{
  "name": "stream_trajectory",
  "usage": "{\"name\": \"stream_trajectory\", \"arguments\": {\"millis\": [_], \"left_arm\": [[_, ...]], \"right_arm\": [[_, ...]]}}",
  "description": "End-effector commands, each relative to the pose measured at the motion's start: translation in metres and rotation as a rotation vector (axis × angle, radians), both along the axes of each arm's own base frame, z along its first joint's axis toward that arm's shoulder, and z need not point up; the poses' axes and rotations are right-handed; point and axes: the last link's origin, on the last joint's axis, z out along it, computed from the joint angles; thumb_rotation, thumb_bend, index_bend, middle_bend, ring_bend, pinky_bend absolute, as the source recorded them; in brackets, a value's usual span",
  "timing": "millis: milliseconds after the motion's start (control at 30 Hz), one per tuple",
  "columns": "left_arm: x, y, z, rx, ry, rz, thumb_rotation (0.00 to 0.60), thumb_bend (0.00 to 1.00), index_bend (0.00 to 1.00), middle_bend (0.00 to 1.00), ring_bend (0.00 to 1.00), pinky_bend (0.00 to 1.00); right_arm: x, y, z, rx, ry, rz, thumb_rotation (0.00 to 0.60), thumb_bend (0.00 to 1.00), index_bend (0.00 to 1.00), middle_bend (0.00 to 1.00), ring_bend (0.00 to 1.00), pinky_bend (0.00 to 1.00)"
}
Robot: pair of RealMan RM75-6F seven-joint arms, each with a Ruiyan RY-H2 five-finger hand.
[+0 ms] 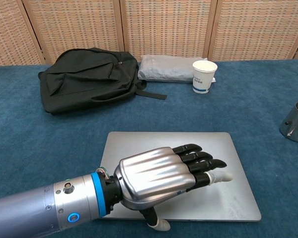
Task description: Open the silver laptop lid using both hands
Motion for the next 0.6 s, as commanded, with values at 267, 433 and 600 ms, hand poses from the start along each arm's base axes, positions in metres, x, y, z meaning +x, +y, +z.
{"name": "stream_trajectory", "arguments": {"millis": [267, 433, 600], "left_arm": [[0.002, 0.004, 0.010, 0.027, -0.020, -0.009, 0.600, 0.35, 0.00, 0.00, 0.00, 0.00], [0.005, 0.008, 0.016, 0.052, -0.033, -0.006, 0.600, 0.36, 0.00, 0.00, 0.00, 0.00], [0.007, 0.018, 0.021, 0.126, -0.028, -0.024, 0.600, 0.41, 0.00, 0.00, 0.00, 0.00]], "right_arm": [[0.000, 0.001, 0.001, -0.002, -0.007, -0.001, 0.600, 0.00, 0.00, 0.00, 0.00, 0.00], [0.000, 0.001, 0.001, -0.001, -0.009, -0.001, 0.600, 0.00, 0.00, 0.00, 0.00, 0.00], [-0.001, 0.001, 0.001, 0.000, -0.011, -0.001, 0.600, 0.00, 0.00, 0.00, 0.00, 0.00]]}}
